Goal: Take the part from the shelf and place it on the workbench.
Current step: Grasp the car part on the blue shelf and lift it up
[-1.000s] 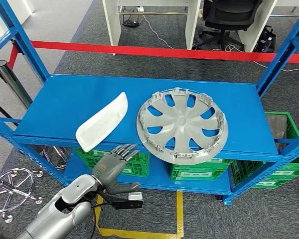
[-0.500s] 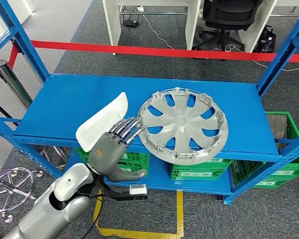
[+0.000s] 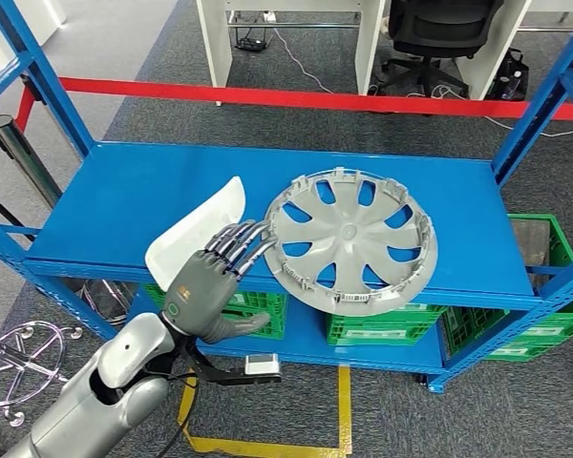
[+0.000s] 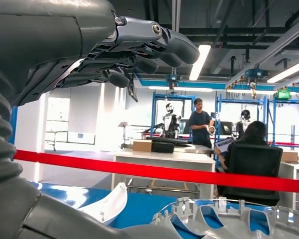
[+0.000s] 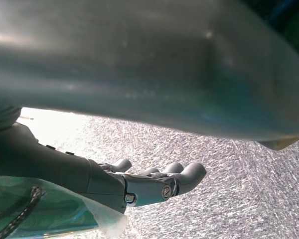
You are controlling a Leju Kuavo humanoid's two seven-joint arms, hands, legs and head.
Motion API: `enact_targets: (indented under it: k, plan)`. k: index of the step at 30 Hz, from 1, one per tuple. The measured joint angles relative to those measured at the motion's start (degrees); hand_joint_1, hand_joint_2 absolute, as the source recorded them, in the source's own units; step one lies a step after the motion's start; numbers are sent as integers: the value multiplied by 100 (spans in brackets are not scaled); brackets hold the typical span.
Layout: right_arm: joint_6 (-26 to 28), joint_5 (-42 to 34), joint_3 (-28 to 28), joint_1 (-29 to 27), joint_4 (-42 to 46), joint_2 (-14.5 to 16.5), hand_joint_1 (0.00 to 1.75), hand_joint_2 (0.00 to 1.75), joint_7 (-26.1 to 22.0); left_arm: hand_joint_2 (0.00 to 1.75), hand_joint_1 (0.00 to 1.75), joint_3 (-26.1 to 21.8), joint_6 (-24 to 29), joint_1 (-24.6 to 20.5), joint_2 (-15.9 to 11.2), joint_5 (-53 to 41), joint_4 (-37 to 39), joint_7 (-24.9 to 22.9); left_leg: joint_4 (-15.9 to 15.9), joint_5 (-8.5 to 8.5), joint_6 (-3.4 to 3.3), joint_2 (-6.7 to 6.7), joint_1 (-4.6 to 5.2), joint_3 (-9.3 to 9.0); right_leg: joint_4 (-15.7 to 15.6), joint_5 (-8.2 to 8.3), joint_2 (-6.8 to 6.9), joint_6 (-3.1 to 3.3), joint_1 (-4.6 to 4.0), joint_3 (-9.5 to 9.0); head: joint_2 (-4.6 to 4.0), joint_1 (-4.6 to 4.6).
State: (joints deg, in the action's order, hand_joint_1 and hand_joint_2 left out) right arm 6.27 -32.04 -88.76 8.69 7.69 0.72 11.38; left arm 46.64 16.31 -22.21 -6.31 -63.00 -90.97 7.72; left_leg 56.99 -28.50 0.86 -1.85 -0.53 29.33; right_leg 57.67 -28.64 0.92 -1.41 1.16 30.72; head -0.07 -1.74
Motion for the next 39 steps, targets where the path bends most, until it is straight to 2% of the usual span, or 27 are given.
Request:
enact_targets:
  k: [5, 9, 14, 20, 31, 39]
  plan:
    - [8, -14, 0, -1, 0, 0, 0, 0, 1, 175, 0, -8, 26, 14, -10, 35, -2, -11, 0, 0, 0, 0, 0, 0, 0, 0, 0, 0, 0, 0, 0, 0]
    - [36, -93, 2, -15, 0, 2, 0, 0, -1, 175, 0, -163, 274, 196, -21, 145, -1, -76, 0, 0, 0, -3, 0, 1, 0, 0, -5, 0, 0, 1, 0, 0]
    - [92, -201, 16, -63, 0, 2, 0, 0, -27, 175, 0, -686, 737, 655, -62, 296, 15, -81, 0, 0, 0, -4, 0, 3, 0, -1, -6, 0, 0, 5, 0, 0]
    - [169, -361, 66, -116, 0, 0, 0, 0, -83, 175, 0, -1451, 1004, 1320, -81, 459, -39, -115, -1, -1, 0, -8, 0, 4, 1, -1, -11, 0, -1, 7, 0, -1]
    - [269, -680, 249, -195, 0, 0, 0, 0, -166, 175, 0, -2560, 1027, 2431, -185, 379, -408, -176, -1, -1, 0, -11, 0, 8, 0, -1, -13, 0, 0, 10, 0, -1]
    - [272, -821, 385, -205, 0, 0, 0, 0, -218, 175, 0, -3020, 932, 2763, -205, 448, -438, -236, -1, 0, 0, -11, 0, 8, 0, 0, -12, -1, -1, 11, 0, 0]
